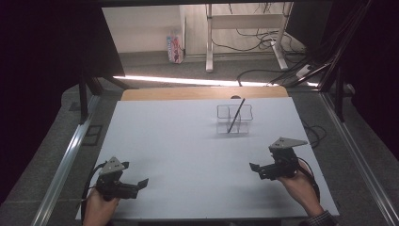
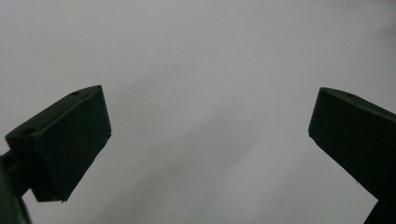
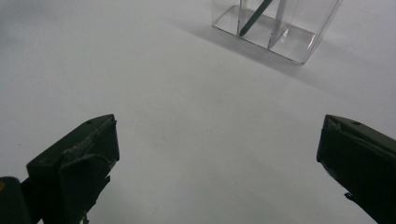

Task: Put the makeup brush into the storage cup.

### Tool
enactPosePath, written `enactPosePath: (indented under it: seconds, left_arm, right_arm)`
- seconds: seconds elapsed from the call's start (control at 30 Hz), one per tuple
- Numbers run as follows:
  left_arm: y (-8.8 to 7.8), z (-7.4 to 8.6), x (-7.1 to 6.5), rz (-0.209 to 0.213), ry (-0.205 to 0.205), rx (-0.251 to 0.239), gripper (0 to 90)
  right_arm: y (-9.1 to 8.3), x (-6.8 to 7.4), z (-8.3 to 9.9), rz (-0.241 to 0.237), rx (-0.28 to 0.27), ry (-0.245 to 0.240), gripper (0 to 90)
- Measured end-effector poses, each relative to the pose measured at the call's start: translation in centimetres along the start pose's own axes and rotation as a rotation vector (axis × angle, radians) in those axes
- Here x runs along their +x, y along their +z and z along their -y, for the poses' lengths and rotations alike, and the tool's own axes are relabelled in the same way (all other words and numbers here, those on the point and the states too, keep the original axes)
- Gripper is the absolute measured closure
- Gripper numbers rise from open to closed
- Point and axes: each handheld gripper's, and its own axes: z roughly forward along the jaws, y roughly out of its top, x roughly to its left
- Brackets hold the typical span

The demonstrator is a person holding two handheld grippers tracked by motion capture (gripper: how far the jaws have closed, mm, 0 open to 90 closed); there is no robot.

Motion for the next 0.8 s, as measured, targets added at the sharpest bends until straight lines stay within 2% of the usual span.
enactPosePath:
  seconds: [0.8]
  left_arm:
    - [0.0,0.0,0.0,0.002,-0.001,0.001,0.1]
  right_arm:
    - [-1.8,-0.1,1.7,0.041,0.000,0.009,0.0]
